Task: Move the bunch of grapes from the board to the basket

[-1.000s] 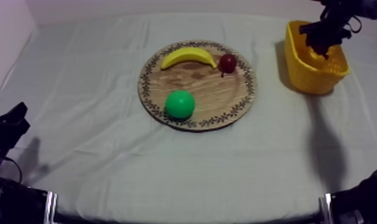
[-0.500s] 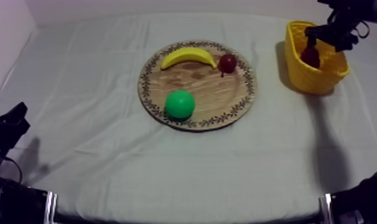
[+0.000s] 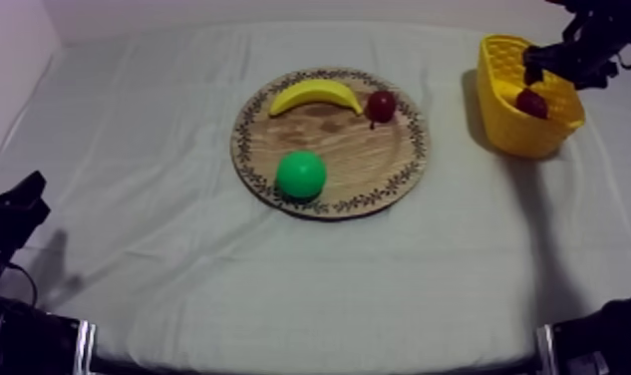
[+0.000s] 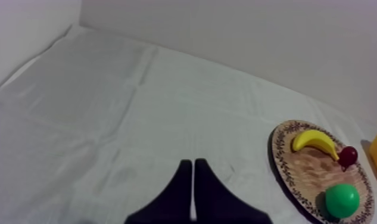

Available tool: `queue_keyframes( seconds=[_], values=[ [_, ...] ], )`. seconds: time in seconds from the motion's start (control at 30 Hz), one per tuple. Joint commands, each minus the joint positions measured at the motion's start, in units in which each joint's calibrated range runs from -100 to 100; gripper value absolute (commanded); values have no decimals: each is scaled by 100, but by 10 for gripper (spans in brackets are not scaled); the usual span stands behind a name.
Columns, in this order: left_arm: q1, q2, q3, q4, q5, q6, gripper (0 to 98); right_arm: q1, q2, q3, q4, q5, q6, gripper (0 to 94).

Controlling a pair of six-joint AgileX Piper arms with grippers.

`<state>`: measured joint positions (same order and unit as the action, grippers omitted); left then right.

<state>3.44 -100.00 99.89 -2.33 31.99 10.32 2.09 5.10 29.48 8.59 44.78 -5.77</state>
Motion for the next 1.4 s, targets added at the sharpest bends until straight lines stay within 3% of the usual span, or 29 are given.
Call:
queue_keyframes(
  seconds=[0.0,0.17,0.33,0.6,0.9,1.37],
  values=[
    [-1,0,0,1,3,1,1,-38,-399,388,68,-38,-66,626],
    [-1,0,0,1,3,1,1,-182,-1155,1218,284,-170,-306,508],
    [-1,0,0,1,3,1,1,-335,-1923,2136,300,-228,-402,377],
    [-1,0,0,1,3,-3,1,-771,-3296,3574,365,-182,-526,263],
    [-1,0,0,1,3,-4,1,-792,-4917,4635,101,-137,-223,172],
    [-1,0,0,1,3,0,1,-889,-7939,5730,-222,504,305,71]
  ],
)
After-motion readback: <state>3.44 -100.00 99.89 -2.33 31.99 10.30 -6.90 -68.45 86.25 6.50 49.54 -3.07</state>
